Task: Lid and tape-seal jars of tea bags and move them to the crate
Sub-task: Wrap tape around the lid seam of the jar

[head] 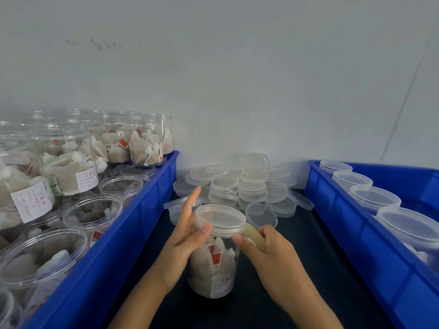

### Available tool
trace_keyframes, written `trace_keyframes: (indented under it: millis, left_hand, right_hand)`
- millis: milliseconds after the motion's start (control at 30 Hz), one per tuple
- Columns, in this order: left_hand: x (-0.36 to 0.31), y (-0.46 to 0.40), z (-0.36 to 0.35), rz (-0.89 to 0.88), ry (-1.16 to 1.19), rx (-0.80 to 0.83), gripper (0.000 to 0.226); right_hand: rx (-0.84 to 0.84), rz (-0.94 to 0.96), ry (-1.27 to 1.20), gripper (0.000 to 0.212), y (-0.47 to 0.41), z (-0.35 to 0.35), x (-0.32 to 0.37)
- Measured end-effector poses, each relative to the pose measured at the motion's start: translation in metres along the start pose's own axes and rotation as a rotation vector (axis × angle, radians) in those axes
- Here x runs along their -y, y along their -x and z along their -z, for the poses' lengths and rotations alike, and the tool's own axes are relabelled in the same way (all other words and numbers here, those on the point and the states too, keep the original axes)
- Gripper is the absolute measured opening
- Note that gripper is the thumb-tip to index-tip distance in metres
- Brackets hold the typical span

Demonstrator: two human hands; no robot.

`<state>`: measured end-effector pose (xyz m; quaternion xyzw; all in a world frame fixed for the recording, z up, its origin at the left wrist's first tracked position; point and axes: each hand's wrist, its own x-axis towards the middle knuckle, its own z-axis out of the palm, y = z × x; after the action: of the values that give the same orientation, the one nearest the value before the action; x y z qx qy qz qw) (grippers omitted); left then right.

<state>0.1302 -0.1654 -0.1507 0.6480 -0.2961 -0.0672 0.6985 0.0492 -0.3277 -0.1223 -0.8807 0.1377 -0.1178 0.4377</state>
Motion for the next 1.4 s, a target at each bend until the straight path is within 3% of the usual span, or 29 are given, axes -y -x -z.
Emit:
trace_keyframes:
  millis: [133,233,333,500,600,767,933,1100,1300,1400]
  left_hand:
    - [0.005,0.002,-0.022,-0.065,-0.144,-0.203,0.091]
    - [0.01,-0.001,-0.027,-0.102,-0.219,-0.38,0.088]
    - [0.011,-0.003,-0.022,-0.101,-0.216,-0.42,0.082]
    - [0.009,-0.005,-0.004,-0.026,-0.114,-0.318,0.081]
    - [0.009,-0.006,0.006,-0.019,-0.039,-0.226,0.081]
    - [0.008,-0.006,0.01,-0.028,-0.009,-0.049,0.082]
    - [0.008,-0.005,0.008,0.032,0.127,0.011,0.107]
    - [0.007,-0.004,0.009,0.109,0.22,0.077,0.112]
    - [0.006,0.001,0.008,0.186,0.299,0.044,0.113]
    - [0.007,0.003,0.006,0.215,0.357,0.013,0.11]
  right_hand:
    - [-0.056,0.053,0.011,0.032,0.007,-0.015,0.003]
    - [-0.054,0.113,0.0,0.024,0.008,-0.019,0.001]
    - [-0.001,0.164,0.026,0.017,0.006,-0.013,-0.002]
    - [0.085,0.208,0.157,0.047,-0.001,0.017,-0.002]
    - [0.014,0.26,0.24,0.059,0.004,0.028,0.003]
    - [-0.081,0.309,0.445,0.05,0.006,0.03,0.003]
    - [-0.055,0.304,0.428,0.046,0.004,0.031,0.001]
    - [-0.031,0.356,0.421,0.049,0.006,0.025,0.001]
    - [-0.104,0.503,0.512,0.046,0.007,0.015,0.001]
    - [-0.202,0.611,0.526,0.033,0.008,0.01,0.002]
